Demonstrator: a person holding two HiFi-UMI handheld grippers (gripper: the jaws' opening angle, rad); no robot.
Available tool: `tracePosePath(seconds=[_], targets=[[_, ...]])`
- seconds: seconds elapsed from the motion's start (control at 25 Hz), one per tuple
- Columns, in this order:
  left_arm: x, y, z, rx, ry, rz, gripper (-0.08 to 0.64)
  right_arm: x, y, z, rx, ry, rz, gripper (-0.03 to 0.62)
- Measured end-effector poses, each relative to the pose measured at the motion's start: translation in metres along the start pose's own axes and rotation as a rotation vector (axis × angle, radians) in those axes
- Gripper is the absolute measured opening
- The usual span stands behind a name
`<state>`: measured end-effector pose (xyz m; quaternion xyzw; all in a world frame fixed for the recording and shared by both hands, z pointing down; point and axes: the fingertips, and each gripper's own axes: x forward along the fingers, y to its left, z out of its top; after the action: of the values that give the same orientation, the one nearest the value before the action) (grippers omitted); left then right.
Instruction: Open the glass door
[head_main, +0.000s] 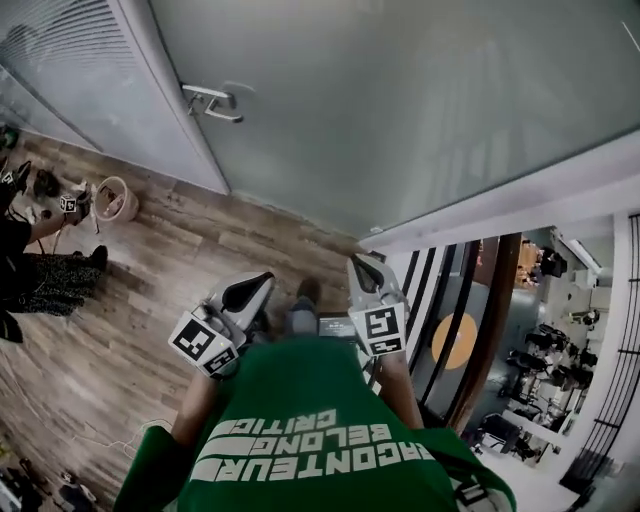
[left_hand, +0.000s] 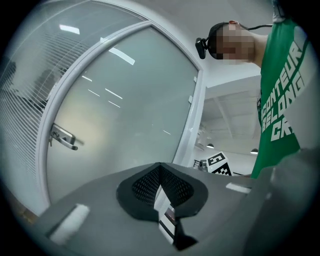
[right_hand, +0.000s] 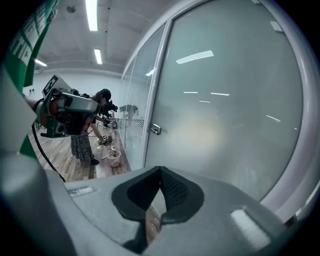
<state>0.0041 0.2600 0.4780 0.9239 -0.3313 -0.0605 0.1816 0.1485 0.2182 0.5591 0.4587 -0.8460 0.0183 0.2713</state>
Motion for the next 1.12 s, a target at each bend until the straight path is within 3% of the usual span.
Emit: tracePosePath(seconds=[0.2,0.36,0.68,0.88,1.12], targets=[[0.020,0.029,0.022,0.014,-0.071,0.153,0.015,0.035,-0.045,0.007,0.029,-0.020,0.102,-0.006],[0.027,0.049,0.026,0.010,-0.099,0.260,0.015,0.063,-0.074,0.005,0.003,-0.028,0.136,-0.006],[0.016,0.066,0.022,-0.005,-0.134,0.471,0.015,0.106,-0.083,0.015,-0.068,-0.052,0.280,-0.006],[0.010,0.076,0.019,-0.017,-0.139,0.528,0.015,0.127,-0.071,0.020,-0.093,-0.049,0.346,-0.006],[0.012,0.114,0.024,-0.037,-0.166,0.508,0.015,0.153,-0.054,0.035,-0.120,-0.052,0.375,-0.006]])
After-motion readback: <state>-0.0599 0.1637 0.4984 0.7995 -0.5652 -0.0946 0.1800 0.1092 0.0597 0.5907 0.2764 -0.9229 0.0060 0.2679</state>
